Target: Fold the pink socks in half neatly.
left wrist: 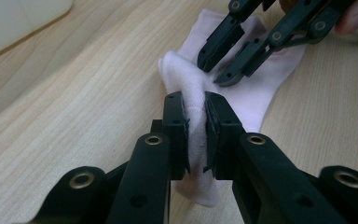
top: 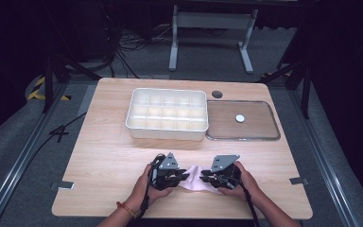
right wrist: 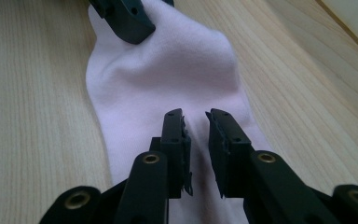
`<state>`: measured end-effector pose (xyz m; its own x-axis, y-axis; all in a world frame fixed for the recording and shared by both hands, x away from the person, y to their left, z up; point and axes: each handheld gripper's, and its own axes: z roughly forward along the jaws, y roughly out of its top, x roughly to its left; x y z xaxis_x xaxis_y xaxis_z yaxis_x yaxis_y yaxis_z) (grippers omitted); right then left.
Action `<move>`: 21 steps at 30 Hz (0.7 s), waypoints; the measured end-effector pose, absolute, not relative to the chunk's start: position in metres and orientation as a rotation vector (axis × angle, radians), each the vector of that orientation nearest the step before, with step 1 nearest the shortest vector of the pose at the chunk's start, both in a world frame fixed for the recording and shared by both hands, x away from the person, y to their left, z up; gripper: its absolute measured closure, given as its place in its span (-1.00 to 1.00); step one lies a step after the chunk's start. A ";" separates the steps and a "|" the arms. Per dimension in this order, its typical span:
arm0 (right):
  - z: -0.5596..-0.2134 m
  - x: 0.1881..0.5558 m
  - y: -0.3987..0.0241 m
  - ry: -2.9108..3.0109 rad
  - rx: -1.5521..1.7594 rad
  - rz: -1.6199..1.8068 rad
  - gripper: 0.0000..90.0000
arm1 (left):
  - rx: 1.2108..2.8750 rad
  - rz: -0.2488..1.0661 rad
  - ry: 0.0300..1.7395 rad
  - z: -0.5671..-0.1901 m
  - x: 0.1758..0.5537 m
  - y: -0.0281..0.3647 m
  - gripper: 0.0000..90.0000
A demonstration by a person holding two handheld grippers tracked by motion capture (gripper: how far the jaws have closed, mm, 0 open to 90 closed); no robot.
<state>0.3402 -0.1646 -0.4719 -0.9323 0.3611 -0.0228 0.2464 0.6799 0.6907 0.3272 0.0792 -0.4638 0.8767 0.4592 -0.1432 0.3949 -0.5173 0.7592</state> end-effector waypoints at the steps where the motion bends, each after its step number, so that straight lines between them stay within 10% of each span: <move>1: -0.472 0.340 -0.163 2.740 0.500 1.091 0.71 | 2.169 0.094 0.610 -0.463 0.327 0.079 0.78; 21: -0.461 0.341 -0.170 2.669 0.534 1.119 0.46 | 2.175 0.118 0.597 -0.459 0.326 0.084 0.78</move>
<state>0.3408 -0.1701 -0.4614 -0.9152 0.4008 -0.0418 0.2511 0.6485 0.7186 0.3261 0.0844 -0.4586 0.8812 0.4568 -0.1218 0.3758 -0.5205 0.7667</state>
